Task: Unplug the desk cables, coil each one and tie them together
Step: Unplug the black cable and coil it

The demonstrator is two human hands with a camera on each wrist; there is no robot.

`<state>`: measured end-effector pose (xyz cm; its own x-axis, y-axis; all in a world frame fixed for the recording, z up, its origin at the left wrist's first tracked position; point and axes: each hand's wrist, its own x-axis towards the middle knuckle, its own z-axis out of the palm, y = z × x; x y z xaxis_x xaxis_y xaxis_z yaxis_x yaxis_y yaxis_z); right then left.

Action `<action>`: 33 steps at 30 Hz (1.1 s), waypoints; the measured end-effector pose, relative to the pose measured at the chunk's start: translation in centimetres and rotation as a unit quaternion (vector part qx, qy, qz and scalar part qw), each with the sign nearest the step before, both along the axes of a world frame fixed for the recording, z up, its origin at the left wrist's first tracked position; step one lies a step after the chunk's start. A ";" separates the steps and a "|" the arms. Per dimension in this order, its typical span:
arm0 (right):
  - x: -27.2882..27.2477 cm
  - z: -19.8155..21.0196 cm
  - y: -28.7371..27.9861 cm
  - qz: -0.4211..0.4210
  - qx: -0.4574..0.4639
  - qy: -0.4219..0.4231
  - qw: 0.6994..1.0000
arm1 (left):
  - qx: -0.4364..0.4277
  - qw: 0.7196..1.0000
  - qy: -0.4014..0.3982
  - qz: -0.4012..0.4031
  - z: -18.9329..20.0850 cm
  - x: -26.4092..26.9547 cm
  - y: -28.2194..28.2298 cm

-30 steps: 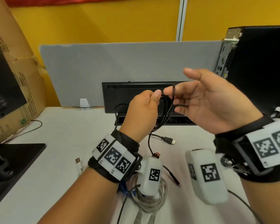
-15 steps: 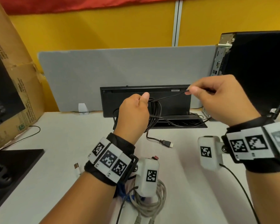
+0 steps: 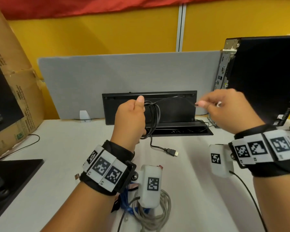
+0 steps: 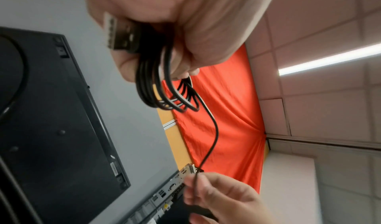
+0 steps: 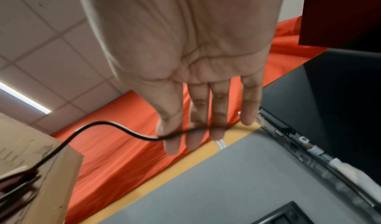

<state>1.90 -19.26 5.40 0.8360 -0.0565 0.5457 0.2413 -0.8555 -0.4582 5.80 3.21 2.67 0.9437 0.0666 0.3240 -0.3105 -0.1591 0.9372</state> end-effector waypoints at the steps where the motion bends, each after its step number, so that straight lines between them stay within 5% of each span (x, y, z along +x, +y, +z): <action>1: 0.0 -0.1 0.3 0.006 -0.011 0.029 1.000 | -0.005 1.000 0.011 -0.012 -0.1 0.0 -0.1; 11: -2.0 0.5 4.9 0.170 0.128 0.065 0.975 | -0.021 0.999 0.026 -0.036 -0.7 -0.5 -1.1; 17: -1.0 -0.2 4.6 0.105 0.079 0.013 0.991 | -0.092 0.991 0.053 -0.087 -0.1 -1.4 -1.4; 19: -0.6 -0.5 4.8 0.096 0.127 -0.023 0.987 | -0.146 0.978 0.067 -0.136 0.1 -2.0 -1.6; 27: -1.2 -0.7 6.8 0.219 0.417 0.033 0.882 | -0.244 0.948 0.059 -0.196 0.4 -2.4 -1.6; 33: -1.5 -0.5 7.3 0.261 0.441 0.083 0.855 | -0.277 0.945 0.038 -0.170 0.4 -2.1 -1.5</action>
